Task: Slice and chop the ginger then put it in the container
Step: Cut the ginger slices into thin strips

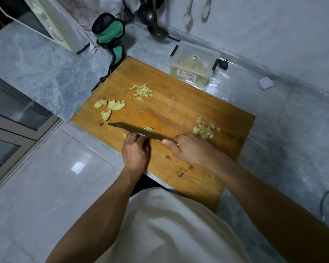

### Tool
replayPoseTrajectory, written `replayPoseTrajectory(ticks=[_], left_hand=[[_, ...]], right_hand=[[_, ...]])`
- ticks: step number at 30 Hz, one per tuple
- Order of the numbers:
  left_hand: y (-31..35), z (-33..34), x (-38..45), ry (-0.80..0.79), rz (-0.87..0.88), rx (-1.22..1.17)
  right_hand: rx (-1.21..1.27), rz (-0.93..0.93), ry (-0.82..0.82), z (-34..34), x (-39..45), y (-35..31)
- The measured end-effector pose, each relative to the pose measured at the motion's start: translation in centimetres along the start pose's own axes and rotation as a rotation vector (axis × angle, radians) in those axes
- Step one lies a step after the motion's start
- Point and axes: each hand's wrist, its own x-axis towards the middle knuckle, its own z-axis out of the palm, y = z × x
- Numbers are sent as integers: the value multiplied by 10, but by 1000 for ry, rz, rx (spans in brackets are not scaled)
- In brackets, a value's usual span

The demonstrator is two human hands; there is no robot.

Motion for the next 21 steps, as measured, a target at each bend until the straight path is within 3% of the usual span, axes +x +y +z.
replayPoseTrajectory(ticks=[21], left_hand=[[1,9,-3,70,-20,-40]], right_hand=[[-14,-5,-38,-10,6,-4]])
